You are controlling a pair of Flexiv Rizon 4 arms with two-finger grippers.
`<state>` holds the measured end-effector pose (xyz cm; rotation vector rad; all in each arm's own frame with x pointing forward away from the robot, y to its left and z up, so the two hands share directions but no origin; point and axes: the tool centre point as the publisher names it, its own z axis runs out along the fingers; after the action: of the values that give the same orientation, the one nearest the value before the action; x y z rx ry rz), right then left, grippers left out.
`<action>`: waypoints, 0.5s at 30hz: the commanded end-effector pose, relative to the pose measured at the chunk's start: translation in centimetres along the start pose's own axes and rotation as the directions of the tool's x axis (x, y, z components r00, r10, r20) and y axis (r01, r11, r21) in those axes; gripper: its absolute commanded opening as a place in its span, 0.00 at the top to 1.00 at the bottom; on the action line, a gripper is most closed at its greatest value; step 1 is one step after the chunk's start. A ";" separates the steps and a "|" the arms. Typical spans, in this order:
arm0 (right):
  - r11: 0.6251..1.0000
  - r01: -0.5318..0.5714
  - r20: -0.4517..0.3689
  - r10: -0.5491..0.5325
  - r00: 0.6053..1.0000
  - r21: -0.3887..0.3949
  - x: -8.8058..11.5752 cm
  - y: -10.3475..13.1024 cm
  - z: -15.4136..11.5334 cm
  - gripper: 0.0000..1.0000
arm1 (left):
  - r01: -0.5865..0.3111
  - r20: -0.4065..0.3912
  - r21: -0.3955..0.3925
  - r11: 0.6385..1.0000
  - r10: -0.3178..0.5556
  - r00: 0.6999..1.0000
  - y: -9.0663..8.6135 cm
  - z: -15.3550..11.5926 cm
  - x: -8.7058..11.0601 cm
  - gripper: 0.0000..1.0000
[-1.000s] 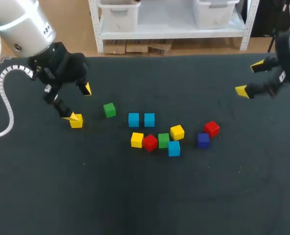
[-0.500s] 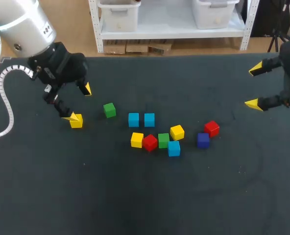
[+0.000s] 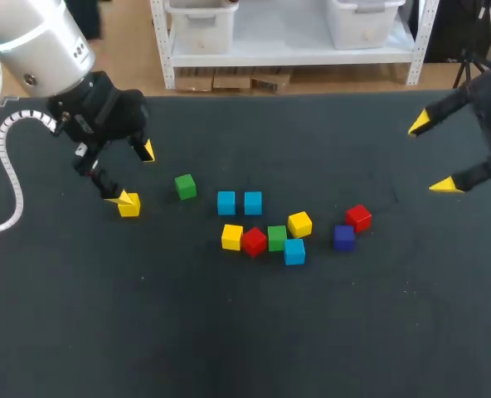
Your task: Place the blue cubes, place green cubes on the blue cubes, place the yellow cubes on the green cubes, then place the red cubes on the yellow cubes, and place purple cube on the red cubes.
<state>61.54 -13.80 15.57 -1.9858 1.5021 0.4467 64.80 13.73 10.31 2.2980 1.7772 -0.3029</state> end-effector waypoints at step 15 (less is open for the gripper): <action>0.937 -0.081 -0.024 0.077 0.997 -0.339 -4.0 3.5 11.4 0.00 | -0.001 0.001 0.002 1.000 0.001 1.000 0.1 0.0 0.1 0.00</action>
<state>58.06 -5.28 9.72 -2.1930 1.5886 0.7783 64.80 13.72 10.31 2.2983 1.7773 -0.3029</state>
